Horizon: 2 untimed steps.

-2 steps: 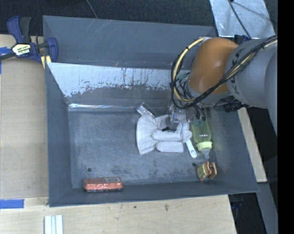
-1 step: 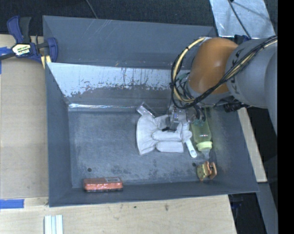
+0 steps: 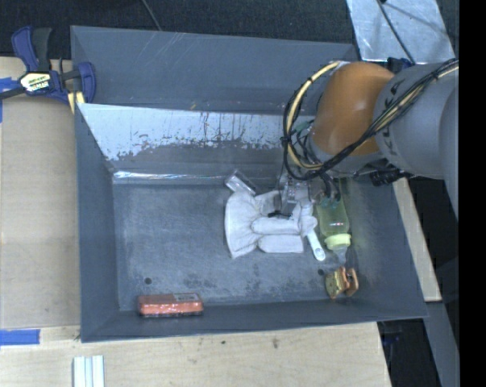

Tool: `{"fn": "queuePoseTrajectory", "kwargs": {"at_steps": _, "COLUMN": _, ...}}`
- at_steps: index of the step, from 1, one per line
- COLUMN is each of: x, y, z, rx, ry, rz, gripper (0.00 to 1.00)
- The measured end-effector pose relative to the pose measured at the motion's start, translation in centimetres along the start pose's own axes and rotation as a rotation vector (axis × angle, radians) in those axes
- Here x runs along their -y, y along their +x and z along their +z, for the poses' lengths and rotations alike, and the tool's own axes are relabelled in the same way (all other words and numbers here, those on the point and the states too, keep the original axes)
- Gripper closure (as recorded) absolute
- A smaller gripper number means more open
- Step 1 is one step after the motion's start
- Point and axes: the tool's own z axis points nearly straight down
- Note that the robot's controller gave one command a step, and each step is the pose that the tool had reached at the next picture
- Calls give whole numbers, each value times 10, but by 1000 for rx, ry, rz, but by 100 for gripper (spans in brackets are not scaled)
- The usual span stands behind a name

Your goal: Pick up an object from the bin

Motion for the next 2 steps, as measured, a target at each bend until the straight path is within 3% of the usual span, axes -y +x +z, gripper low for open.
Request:
{"fn": "queuePoseTrajectory", "kwargs": {"at_steps": 1, "x": -73, "y": -2, "z": -15, "rx": 16, "ry": -2, "rz": -159, "gripper": 100}}
{"fn": "queuePoseTrajectory", "kwargs": {"at_steps": 2, "x": -73, "y": -2, "z": -15, "rx": 16, "ry": -2, "rz": -159, "gripper": 100}}
